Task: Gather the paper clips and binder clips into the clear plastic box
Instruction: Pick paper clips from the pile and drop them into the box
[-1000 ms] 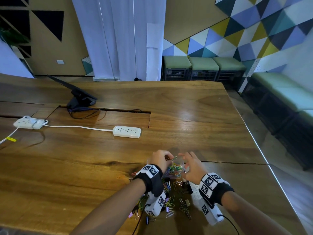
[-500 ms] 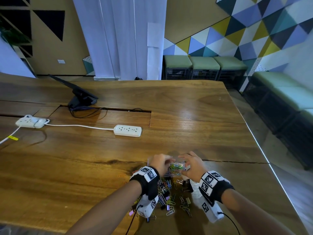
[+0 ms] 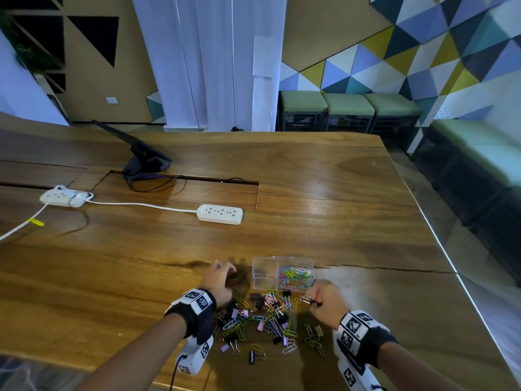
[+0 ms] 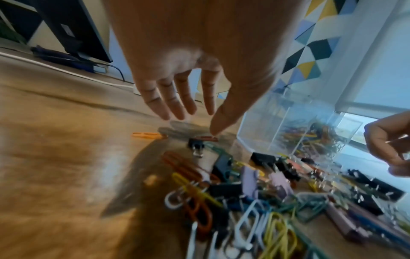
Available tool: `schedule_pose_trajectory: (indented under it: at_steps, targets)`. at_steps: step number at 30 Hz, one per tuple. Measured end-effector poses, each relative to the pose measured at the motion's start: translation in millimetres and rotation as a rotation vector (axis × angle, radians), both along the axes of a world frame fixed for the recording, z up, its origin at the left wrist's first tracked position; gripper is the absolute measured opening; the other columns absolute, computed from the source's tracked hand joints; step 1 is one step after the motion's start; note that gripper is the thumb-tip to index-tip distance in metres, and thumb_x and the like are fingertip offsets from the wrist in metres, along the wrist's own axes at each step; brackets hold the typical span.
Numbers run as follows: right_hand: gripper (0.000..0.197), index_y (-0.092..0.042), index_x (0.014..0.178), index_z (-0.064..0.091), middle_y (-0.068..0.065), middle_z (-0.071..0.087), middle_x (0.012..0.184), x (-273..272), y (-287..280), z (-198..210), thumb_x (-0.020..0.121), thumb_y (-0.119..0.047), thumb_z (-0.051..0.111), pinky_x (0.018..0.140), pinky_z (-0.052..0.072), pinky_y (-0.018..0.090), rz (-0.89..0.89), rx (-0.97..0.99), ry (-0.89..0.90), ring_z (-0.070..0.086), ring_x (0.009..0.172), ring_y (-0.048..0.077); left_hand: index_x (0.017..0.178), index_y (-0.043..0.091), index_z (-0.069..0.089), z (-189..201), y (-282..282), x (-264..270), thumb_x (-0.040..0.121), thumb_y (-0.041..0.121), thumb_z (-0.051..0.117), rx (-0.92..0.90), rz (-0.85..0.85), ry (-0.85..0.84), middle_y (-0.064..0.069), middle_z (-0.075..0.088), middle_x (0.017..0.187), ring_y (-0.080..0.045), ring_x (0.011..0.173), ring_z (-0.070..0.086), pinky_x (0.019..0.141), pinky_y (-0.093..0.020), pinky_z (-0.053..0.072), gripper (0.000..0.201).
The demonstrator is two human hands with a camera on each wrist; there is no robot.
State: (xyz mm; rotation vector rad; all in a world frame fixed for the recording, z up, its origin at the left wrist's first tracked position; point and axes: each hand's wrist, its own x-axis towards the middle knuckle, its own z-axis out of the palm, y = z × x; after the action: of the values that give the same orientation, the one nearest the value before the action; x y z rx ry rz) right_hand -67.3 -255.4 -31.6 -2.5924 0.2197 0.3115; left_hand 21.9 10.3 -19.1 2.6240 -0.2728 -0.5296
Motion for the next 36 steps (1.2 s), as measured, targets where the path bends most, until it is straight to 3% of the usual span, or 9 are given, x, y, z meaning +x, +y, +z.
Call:
schedule_pose_trajectory:
  at_steps: [2,4,6,12,16,22,28,33,36]
  targets:
    - [0.017,-0.027,0.082,0.047,-0.006,0.056,0.094,-2.0,7.2,-4.4,0.084,-0.015,0.059,0.077,0.054,0.023,0.15,-0.048,0.063,0.058,0.084,0.007,0.129,0.023,0.044,-8.8,5.3,-2.1,0.079,0.014,0.061,0.074,-0.036,0.039,-0.003,0.038,0.126,-0.02,0.117,0.041,0.1,-0.029,0.042,0.054]
    - [0.016,-0.025,0.099,0.054,-0.006,0.057,0.108,0.6,16.5,-4.3,0.086,-0.016,0.057,0.086,0.051,0.022,0.28,-0.08,0.037,0.058,0.095,0.008,0.137,0.025,0.039,-14.4,4.8,-5.0,0.081,0.021,0.061,0.127,-0.09,0.061,-0.002,0.034,0.133,-0.021,0.124,0.036,0.106,-0.031,0.037,0.061]
    - [0.034,-0.024,0.119,0.053,-0.006,0.051,0.125,5.0,27.4,-3.3,0.087,-0.014,0.056,0.093,0.049,0.024,0.382,-0.095,-0.014,0.057,0.103,0.012,0.141,0.025,0.036,-17.1,0.4,-9.1,0.084,0.023,0.058,0.161,-0.133,0.06,-0.001,0.029,0.14,-0.022,0.131,0.029,0.111,-0.032,0.032,0.061]
    - [0.051,-0.021,0.138,0.041,-0.003,0.04,0.144,11.6,51.0,-1.2,0.09,-0.006,0.047,0.106,0.039,0.028,0.435,-0.115,-0.039,0.047,0.126,0.016,0.142,0.02,0.037,-27.3,-9.8,-28.2,0.089,0.019,0.051,0.188,-0.181,-0.062,0.0,0.026,0.148,-0.021,0.135,0.027,0.115,-0.03,0.027,0.055]
    - [0.063,-0.017,0.142,0.034,0.002,0.033,0.149,14.5,56.8,-3.4,0.085,-0.003,0.056,0.109,0.036,0.032,0.475,-0.151,0.041,0.038,0.133,0.02,0.14,0.022,0.038,-25.9,-10.6,-32.7,0.086,0.025,0.056,0.179,-0.247,-0.036,0.001,0.026,0.145,-0.021,0.133,0.028,0.114,-0.032,0.028,0.057]
    - [0.055,-0.01,0.14,0.036,0.007,0.036,0.147,16.4,60.3,-2.1,0.088,0.002,0.045,0.112,0.026,0.026,0.46,-0.167,0.003,0.033,0.134,0.022,0.126,0.02,0.054,-23.4,-10.9,-27.9,0.085,0.018,0.056,0.068,-0.216,0.004,0.0,0.038,0.134,-0.018,0.126,0.037,0.109,-0.029,0.033,0.04]
    - [0.054,-0.015,0.137,0.043,0.006,0.043,0.142,21.3,59.5,-0.6,0.085,-0.002,0.054,0.113,0.025,0.029,0.485,-0.188,0.036,0.035,0.132,0.022,0.116,0.014,0.059,-24.9,-14.4,-17.7,0.085,0.001,0.053,0.115,-0.282,-0.047,-0.006,0.045,0.128,-0.021,0.122,0.043,0.104,-0.028,0.036,0.034]
    - [0.051,-0.015,0.132,0.046,0.008,0.054,0.126,23.3,59.9,2.2,0.084,-0.014,0.062,0.096,0.047,0.031,0.434,-0.184,0.112,0.053,0.114,0.024,0.107,0.014,0.062,-25.1,-14.9,-11.8,0.084,0.009,0.062,0.17,-0.353,-0.03,-0.005,0.048,0.123,-0.021,0.118,0.045,0.1,-0.03,0.037,0.023]
    - [0.052,-0.014,0.129,0.05,0.006,0.057,0.122,23.5,59.0,0.8,0.081,-0.022,0.068,0.095,0.049,0.031,0.395,-0.14,0.166,0.056,0.11,0.02,0.102,0.013,0.063,-24.4,-13.8,-11.8,0.085,0.011,0.061,0.163,-0.371,-0.028,-0.005,0.053,0.119,-0.021,0.115,0.049,0.095,-0.029,0.039,0.018]
